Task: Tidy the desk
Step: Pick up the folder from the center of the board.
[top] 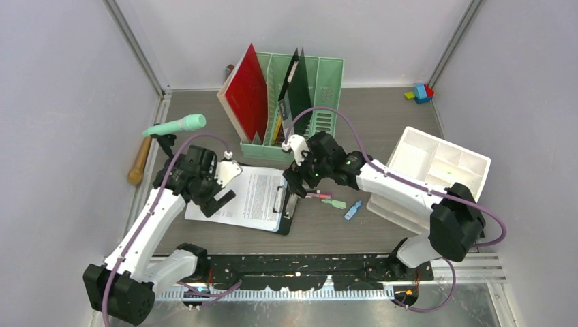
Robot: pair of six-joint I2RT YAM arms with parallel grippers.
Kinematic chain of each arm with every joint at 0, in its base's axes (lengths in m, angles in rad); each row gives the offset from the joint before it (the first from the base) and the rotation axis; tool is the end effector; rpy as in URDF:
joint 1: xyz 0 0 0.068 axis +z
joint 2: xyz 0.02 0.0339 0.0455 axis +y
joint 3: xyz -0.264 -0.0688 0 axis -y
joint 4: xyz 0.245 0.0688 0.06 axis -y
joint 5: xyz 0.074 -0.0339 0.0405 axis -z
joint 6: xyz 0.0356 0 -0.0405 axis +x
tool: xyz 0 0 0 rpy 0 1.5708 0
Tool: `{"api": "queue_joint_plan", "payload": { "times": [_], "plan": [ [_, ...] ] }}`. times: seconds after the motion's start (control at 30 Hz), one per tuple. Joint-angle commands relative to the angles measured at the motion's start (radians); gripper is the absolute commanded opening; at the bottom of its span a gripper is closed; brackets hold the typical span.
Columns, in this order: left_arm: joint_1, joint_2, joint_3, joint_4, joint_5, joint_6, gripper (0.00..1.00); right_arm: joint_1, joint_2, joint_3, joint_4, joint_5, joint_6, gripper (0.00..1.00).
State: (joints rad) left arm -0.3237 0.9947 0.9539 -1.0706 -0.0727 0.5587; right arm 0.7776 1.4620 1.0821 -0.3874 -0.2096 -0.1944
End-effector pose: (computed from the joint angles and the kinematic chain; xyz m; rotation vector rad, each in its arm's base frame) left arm 0.1639 -0.0523 0.2867 1.1275 2.4410 0.1708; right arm 0.2224 0.2294 0.2653 -1.2042 2.0521 0.5298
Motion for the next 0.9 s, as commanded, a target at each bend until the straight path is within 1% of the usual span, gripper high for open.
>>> {"api": "queue_joint_plan", "payload": {
  "times": [0.0, 0.07, 0.17, 0.27, 0.3, 0.33, 0.4, 0.43, 0.63, 0.77, 0.87],
  "plan": [
    [0.069, -0.038, -0.07, -0.036, 0.006, 0.028, 1.0, 0.006, 0.029, -0.009, 0.174, -0.026, 0.216, 0.92],
    [0.111, -0.058, -0.089, -0.051, 0.006, 0.043, 1.0, 0.012, 0.05, -0.01, 0.198, -0.032, 0.255, 0.92],
    [0.179, -0.084, -0.112, -0.069, 0.011, 0.068, 1.0, 0.039, 0.086, -0.008, 0.219, -0.036, 0.262, 0.92],
    [0.253, -0.091, -0.158, -0.055, 0.028, 0.1, 1.0, 0.082, 0.134, 0.003, 0.209, 0.003, 0.22, 0.92],
    [0.283, -0.089, -0.17, -0.05, 0.04, 0.114, 1.0, 0.109, 0.145, 0.015, 0.19, 0.038, 0.209, 0.92],
    [0.312, -0.082, -0.18, -0.044, 0.057, 0.129, 1.0, 0.124, 0.165, 0.028, 0.18, 0.056, 0.166, 0.92],
    [0.403, -0.067, -0.186, -0.044, 0.128, 0.168, 1.0, 0.185, 0.191, 0.041, 0.153, 0.12, 0.105, 0.92],
    [0.446, -0.056, -0.183, -0.048, 0.161, 0.181, 1.0, 0.198, 0.198, 0.045, 0.148, 0.157, 0.073, 0.92],
    [0.709, 0.021, -0.106, -0.11, 0.358, 0.286, 1.0, 0.287, 0.252, 0.072, 0.112, 0.27, -0.039, 0.9],
    [0.846, 0.133, -0.058, -0.15, 0.482, 0.313, 1.0, 0.329, 0.292, 0.09, 0.093, 0.307, -0.076, 0.89],
    [0.915, 0.222, -0.029, -0.158, 0.566, 0.316, 1.0, 0.339, 0.307, 0.094, 0.089, 0.305, -0.074, 0.88]
  ]
}}
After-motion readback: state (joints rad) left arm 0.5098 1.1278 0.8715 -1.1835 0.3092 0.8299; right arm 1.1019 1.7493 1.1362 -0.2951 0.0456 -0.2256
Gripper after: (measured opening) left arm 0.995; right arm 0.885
